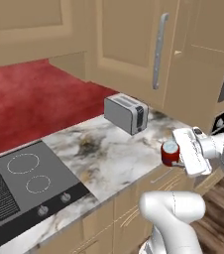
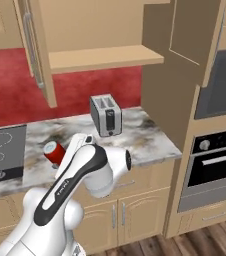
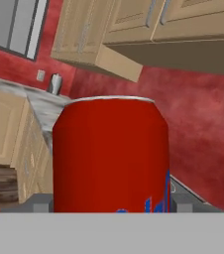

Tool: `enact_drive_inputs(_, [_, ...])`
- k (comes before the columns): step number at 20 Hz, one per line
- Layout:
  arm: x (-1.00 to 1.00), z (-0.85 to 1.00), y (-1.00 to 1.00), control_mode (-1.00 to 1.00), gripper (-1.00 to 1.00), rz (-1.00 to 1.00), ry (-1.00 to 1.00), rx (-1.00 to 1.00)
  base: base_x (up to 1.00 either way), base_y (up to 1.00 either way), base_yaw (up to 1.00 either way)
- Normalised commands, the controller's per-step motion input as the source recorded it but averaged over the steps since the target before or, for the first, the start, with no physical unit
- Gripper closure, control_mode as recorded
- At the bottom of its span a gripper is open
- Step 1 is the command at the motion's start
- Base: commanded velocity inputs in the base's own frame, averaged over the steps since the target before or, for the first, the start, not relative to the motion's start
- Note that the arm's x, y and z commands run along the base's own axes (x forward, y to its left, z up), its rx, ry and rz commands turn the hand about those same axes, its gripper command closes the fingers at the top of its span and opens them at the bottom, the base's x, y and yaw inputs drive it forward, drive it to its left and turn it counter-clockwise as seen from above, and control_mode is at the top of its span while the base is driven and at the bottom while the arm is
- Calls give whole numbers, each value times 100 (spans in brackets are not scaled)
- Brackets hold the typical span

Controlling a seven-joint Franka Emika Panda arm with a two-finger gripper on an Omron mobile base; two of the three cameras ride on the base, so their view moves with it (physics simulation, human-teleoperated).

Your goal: Pick the can from the counter and place it in the open cabinet.

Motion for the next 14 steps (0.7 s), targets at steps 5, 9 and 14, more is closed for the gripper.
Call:
enact_drive_inputs(5, [0, 0, 0, 100, 100, 0, 0, 0, 34, -40, 16])
enact_drive_inputs(9, [0, 0, 0, 100, 100, 0, 0, 0, 27, -53, 15])
enact_drive_inputs(14, [0, 0, 0, 100, 100, 0, 0, 0, 32, -28, 14])
